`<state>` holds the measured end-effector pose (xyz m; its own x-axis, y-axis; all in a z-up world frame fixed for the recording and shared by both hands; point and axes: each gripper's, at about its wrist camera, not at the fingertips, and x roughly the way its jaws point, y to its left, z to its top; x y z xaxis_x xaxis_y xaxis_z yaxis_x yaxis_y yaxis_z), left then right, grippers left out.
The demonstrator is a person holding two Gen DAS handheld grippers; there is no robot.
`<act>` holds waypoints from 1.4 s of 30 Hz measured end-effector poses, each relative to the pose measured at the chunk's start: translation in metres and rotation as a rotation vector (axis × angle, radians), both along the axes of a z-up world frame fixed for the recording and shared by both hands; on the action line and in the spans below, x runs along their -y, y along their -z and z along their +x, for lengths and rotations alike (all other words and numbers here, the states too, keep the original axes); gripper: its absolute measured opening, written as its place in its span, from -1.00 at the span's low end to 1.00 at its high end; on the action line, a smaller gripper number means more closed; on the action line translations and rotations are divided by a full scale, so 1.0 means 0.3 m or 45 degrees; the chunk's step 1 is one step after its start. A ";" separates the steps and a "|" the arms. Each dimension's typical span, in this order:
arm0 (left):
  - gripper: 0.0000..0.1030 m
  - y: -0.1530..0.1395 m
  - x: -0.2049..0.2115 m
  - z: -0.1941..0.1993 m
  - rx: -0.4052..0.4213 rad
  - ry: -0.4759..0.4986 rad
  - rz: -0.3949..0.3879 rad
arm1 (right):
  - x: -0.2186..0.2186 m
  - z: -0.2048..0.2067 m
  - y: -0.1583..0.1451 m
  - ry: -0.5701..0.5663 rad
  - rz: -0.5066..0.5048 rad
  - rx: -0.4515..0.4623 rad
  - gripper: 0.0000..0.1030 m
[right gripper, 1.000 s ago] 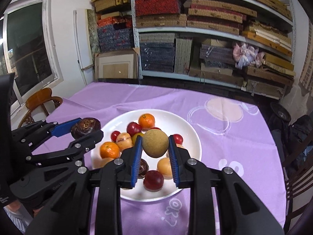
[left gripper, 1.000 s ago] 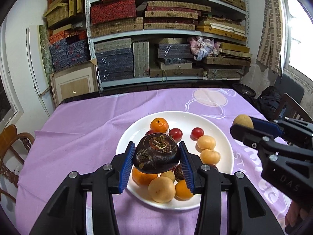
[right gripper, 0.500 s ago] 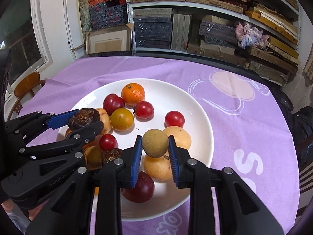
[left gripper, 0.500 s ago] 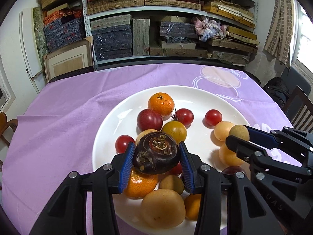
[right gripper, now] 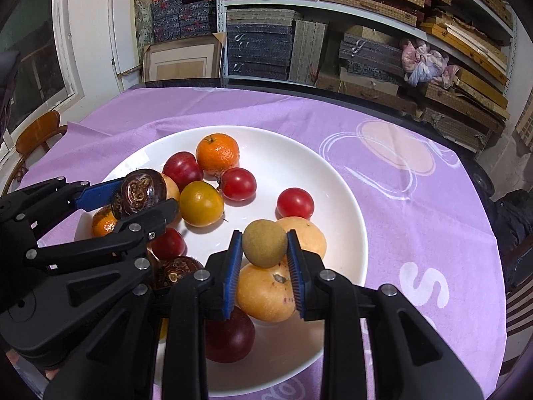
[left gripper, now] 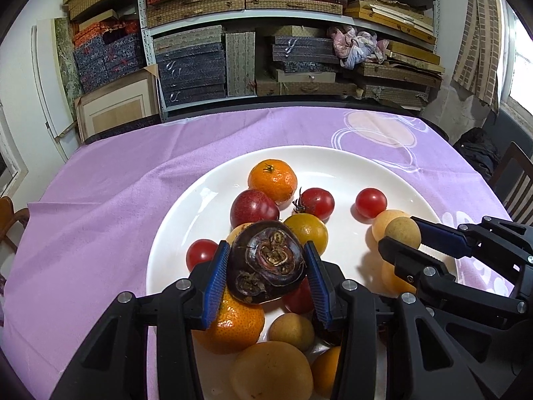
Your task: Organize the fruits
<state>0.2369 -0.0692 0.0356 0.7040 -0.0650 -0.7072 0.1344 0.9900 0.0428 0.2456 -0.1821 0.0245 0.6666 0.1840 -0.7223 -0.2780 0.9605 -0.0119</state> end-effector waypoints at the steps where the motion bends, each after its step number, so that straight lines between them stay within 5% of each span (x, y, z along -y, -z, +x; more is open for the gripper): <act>1: -0.11 0.001 0.000 0.001 0.001 -0.004 0.000 | -0.001 -0.001 0.000 0.001 -0.005 0.003 -0.48; 8: -0.06 0.005 -0.008 0.012 -0.020 -0.022 -0.004 | -0.005 -0.002 -0.001 0.005 -0.032 0.012 -0.47; 11: 0.11 0.011 -0.023 0.023 -0.041 -0.048 -0.014 | -0.009 -0.001 -0.002 0.006 -0.055 0.014 -0.45; 18: 0.33 -0.010 -0.051 0.019 -0.028 -0.075 0.007 | 0.031 0.002 -0.022 0.052 -0.039 0.037 0.16; 23: 0.38 -0.042 -0.050 0.009 -0.012 -0.085 0.014 | 0.042 -0.008 -0.053 0.061 -0.033 0.056 0.18; 35: 0.41 -0.208 -0.060 -0.075 0.091 -0.083 -0.015 | 0.053 -0.099 -0.215 0.059 0.024 0.168 0.19; 42: 0.62 -0.311 -0.084 -0.218 0.173 -0.092 -0.046 | 0.072 -0.255 -0.332 0.072 0.099 0.269 0.54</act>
